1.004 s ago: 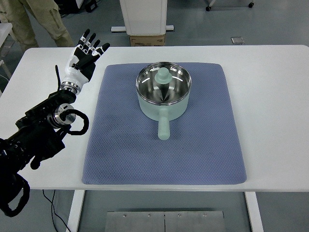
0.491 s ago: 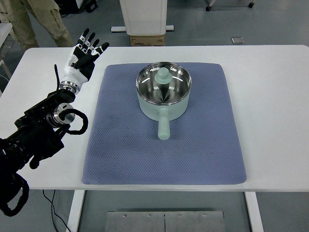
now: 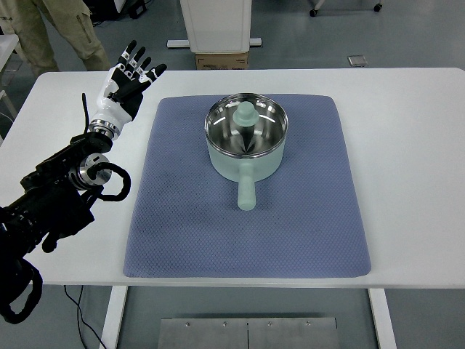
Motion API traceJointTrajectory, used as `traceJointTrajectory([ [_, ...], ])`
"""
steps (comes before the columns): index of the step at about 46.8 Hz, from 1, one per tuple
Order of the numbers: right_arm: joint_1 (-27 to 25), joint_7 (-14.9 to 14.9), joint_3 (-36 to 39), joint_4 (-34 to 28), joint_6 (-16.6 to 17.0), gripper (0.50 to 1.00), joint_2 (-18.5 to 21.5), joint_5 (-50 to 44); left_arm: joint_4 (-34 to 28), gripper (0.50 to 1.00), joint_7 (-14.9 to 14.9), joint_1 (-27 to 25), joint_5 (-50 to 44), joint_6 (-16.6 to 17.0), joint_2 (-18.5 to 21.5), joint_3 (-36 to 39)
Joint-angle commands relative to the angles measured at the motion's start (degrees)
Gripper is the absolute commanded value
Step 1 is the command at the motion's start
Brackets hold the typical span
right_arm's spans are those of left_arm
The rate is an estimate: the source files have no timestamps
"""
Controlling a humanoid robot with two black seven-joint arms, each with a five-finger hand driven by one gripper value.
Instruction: Rotate green pot handle
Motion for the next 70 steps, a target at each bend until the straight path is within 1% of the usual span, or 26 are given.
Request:
traceJointTrajectory([
  [1, 0.0, 0.0, 0.0, 0.0, 0.1, 1.0, 0.0, 0.0, 0.0, 1.0, 0.0, 0.1, 0.0, 0.0, 0.0, 0.0],
  [16, 0.0, 0.0, 0.0, 0.0, 0.1, 1.0, 0.0, 0.0, -0.1, 1.0, -0.1, 0.1, -0.2, 0.0, 0.3, -0.1],
  [23, 0.0, 0.0, 0.0, 0.0, 0.0, 1.0, 0.0, 0.0, -0.1, 1.0, -0.1, -0.3, -0.3, -1.1, 0.4, -0.1],
  [30, 0.0, 0.0, 0.0, 0.0, 0.0, 1.0, 0.0, 0.0, -0.1, 1.0, -0.1, -1.7, -0.1, -1.5, 1.5, -0.1],
  [39, 0.0, 0.0, 0.0, 0.0, 0.1, 1.0, 0.0, 0.0, -0.2, 1.0, 0.0, -4.0, 0.1, -1.8, 1.7, -0.1],
  [44, 0.0, 0.0, 0.0, 0.0, 0.0, 1.0, 0.0, 0.0, -0.3, 1.0, 0.0, -4.9, 1.6, -3.2, 2.3, -0.1],
  [50, 0.0, 0.0, 0.0, 0.0, 0.1, 1.0, 0.0, 0.0, -3.8, 1.0, 0.0, -5.4, 3.8, -3.0, 3.5, -0.1],
  [59, 0.0, 0.0, 0.0, 0.0, 0.0, 1.0, 0.0, 0.0, -11.5, 1.0, 0.0, -5.6, 6.8, -2.3, 6.9, -0.1],
  [62, 0.0, 0.0, 0.0, 0.0, 0.1, 1.0, 0.0, 0.0, -14.6, 1.0, 0.0, -5.9, 8.1, -1.8, 8.3, -0.2],
  [70, 0.0, 0.0, 0.0, 0.0, 0.1, 1.0, 0.0, 0.0, -23.7, 1.0, 0.0, -6.8, 14.3, 1.3, 11.7, -0.2],
])
